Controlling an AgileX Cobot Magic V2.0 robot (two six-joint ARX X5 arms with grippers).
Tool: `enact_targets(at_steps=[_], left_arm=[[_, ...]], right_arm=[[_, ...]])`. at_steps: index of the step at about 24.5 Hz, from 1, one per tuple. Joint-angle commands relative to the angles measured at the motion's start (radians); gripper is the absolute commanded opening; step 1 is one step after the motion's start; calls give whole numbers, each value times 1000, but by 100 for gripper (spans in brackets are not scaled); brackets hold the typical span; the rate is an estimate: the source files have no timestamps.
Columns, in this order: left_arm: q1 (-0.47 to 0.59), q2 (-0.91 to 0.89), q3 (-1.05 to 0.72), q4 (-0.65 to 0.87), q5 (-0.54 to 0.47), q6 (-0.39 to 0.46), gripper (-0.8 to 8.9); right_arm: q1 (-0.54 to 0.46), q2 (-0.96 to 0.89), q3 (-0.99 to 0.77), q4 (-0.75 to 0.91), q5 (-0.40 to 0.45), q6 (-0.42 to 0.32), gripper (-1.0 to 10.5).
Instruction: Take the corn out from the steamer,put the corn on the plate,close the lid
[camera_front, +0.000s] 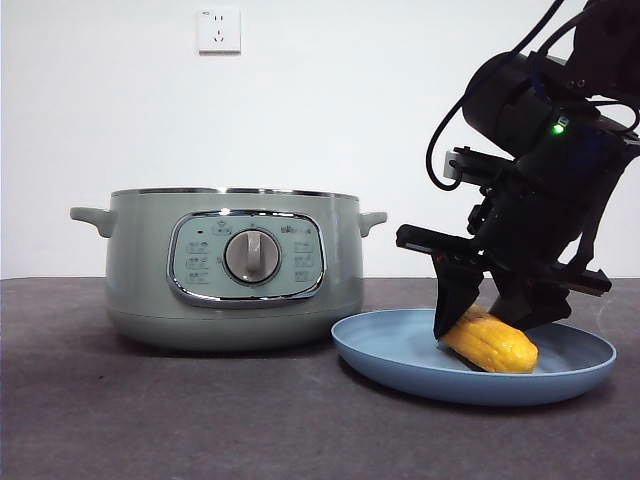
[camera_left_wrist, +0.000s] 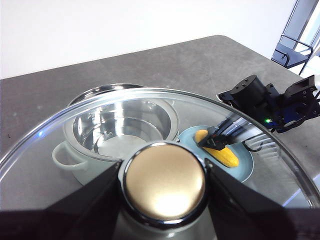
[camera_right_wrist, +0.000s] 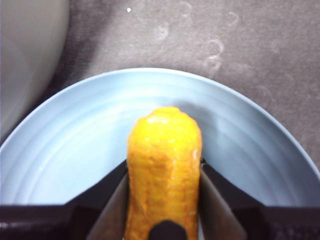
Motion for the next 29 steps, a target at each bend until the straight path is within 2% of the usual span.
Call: enact_targets(at_steps=[1,2,3,4,9,17,23,29], left_arm=[[-1,1,6,63,7,-6,-8],[-1,10,6,80,7,-6,-9],[-1,20,6,97,7,-6,-9],[-1,35,6,116,7,-6,-8],[-1,158,6,248,12,1,-8],[-1,497,6,546,14,24,-8],[-1,684,6,699,14,27,-9],[-1,814,6,830,13,28,-8]], right_arm=[[1,14,-10,-24,-1,6,291],[1,4,-10,-33,-1,6,479],[1,-8,-10,-40,0,6,581],[1,-29,-10,-50,-1,6,603],[1,-226,-10,-143,1,-2,603],[1,-746,-8,-393,0,-21,599],[1,-981,-6,-494,0,-21,599],[1,-1119,-3,-575,-1,-21,599]])
